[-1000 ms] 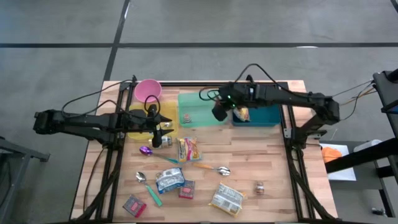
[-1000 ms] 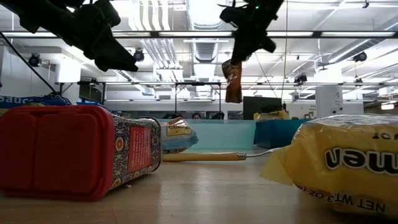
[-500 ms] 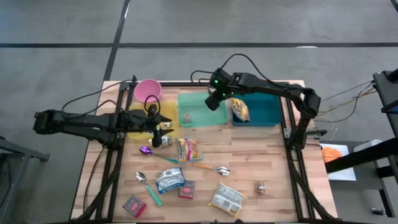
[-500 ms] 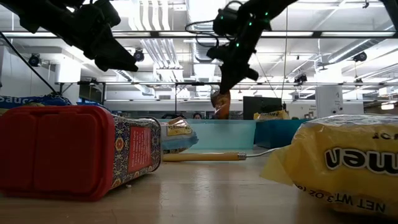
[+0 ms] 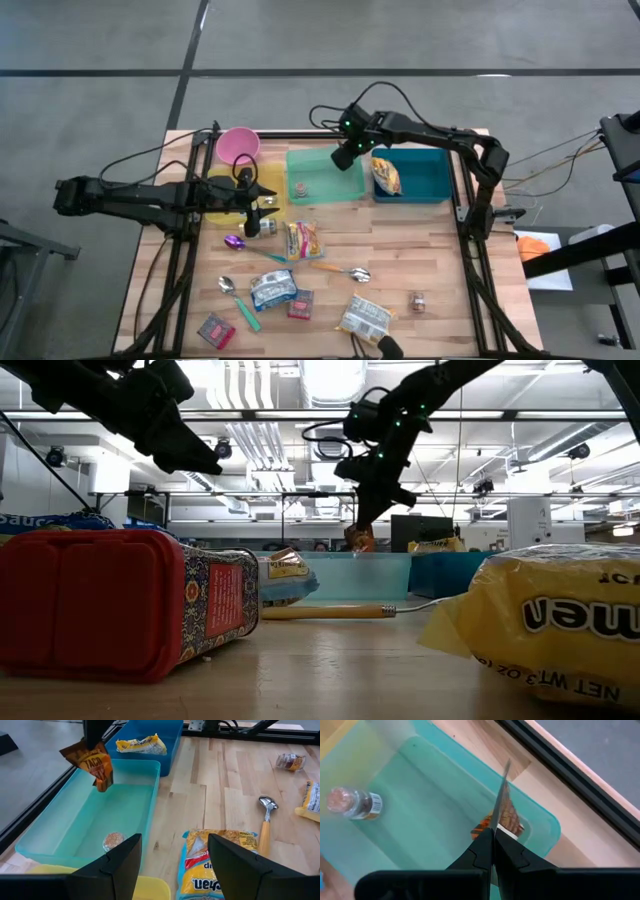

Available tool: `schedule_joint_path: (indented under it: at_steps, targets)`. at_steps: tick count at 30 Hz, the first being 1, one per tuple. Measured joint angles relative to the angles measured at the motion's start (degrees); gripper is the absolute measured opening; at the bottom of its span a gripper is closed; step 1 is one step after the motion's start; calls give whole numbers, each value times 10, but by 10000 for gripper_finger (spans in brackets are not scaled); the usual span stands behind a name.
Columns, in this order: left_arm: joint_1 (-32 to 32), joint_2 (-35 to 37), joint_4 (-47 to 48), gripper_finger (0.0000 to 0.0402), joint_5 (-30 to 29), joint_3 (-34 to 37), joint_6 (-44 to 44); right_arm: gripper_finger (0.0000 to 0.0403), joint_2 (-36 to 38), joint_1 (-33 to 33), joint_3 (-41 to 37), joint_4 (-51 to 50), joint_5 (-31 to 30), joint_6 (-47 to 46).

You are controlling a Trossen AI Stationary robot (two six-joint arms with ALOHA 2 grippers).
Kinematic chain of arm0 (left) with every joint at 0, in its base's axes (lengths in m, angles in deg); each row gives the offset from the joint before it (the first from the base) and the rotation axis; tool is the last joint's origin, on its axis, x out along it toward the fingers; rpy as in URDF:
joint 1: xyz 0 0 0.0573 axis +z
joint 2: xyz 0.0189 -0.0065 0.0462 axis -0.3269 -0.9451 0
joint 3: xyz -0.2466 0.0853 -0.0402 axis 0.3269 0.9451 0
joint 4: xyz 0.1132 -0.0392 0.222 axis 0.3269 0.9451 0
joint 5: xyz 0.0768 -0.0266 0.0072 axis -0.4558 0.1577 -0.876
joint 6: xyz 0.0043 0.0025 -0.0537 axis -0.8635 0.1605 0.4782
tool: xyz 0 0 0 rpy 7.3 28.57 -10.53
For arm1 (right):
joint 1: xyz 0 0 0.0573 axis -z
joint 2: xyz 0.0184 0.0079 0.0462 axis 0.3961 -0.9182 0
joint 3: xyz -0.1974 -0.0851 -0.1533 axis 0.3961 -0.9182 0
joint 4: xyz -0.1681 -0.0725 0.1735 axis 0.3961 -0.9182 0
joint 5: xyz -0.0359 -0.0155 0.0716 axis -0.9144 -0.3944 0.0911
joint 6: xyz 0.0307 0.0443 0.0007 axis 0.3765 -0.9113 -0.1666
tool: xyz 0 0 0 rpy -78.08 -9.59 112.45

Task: Pick & Place Food Item
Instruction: Put the seasoning bag into the green bin

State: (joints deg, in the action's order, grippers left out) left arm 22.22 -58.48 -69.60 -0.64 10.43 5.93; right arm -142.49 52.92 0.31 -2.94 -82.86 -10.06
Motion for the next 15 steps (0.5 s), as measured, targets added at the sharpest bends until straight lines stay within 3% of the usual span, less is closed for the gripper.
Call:
schedule_joint_path:
  at_steps: [15]
  targets:
    - [0, 0, -1, 236, 0, 0, -9, 8, 0, 5, -50, 23, 0, 6]
